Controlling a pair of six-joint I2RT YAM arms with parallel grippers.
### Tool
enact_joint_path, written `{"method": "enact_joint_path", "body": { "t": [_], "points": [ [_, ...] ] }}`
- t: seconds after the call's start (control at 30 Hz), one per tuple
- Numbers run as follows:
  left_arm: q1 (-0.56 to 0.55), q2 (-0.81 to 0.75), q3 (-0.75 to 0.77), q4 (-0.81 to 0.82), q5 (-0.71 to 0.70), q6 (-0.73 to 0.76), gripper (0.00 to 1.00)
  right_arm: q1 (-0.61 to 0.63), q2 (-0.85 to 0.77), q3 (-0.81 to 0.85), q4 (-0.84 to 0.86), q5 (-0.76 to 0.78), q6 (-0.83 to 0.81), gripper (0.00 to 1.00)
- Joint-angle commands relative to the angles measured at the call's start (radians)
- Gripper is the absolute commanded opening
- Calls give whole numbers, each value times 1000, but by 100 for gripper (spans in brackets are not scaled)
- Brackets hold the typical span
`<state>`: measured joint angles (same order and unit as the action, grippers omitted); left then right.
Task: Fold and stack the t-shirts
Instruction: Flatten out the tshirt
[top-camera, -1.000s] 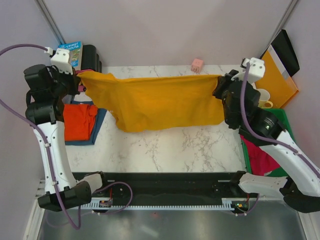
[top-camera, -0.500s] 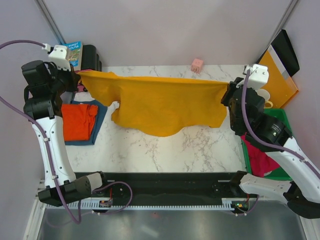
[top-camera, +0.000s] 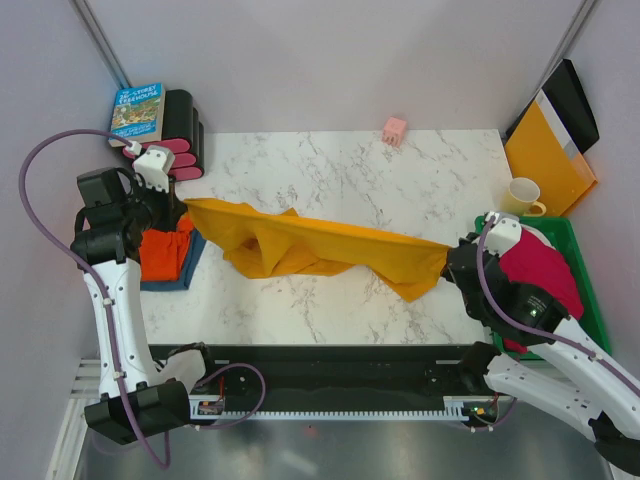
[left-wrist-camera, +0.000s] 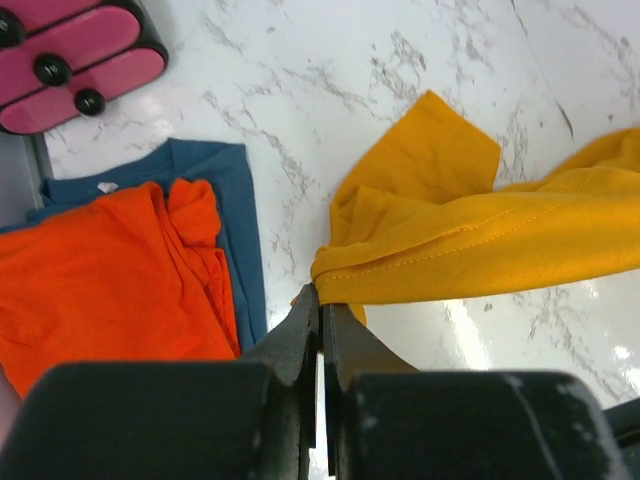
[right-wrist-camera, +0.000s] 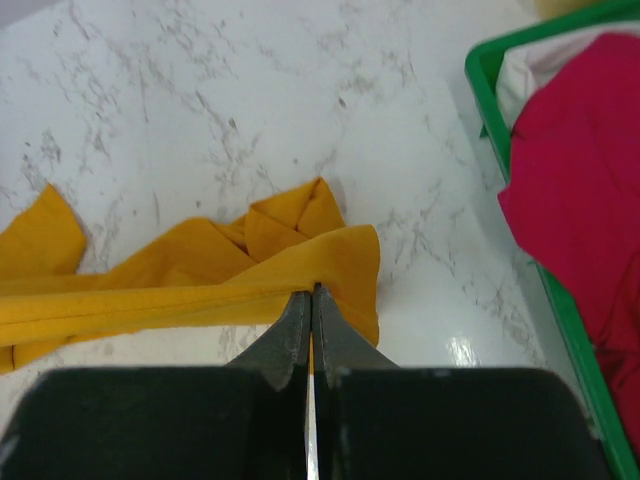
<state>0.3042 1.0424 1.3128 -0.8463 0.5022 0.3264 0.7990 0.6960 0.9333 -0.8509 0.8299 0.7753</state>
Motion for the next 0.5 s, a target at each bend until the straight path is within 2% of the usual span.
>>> {"method": "enact_joint_path", "body": {
  "t": [0.0,0.1,0.2,0.27,0.3,0.33,0.4,0.43,0.47],
  "points": [
    [24,-4,-50,-54,-30,166,2,-12,-72,-97,-117,-31,177,0],
    [24,-36,-89,-50,-39,188,2,-12,-75,-81,-116,-15,161,0],
    [26,-62,-73,5,-47,137,2,-14,-30,2,-108,44,112,0],
    [27,-45,6,26,-45,73,2,-14,35,77,-71,102,1,0],
    [27,-1,47,35,-47,50,2,-14,65,172,-54,127,-54,0],
    [29,25,147,36,-47,1,2,-12,135,224,-7,171,-168,0],
    [27,120,320,36,-41,-48,2,-17,213,392,39,207,-290,0],
    [27,152,383,38,-36,-87,2,-23,288,448,102,212,-421,0],
    [26,191,451,38,-30,-104,2,-30,324,561,136,210,-477,0]
  ]
}}
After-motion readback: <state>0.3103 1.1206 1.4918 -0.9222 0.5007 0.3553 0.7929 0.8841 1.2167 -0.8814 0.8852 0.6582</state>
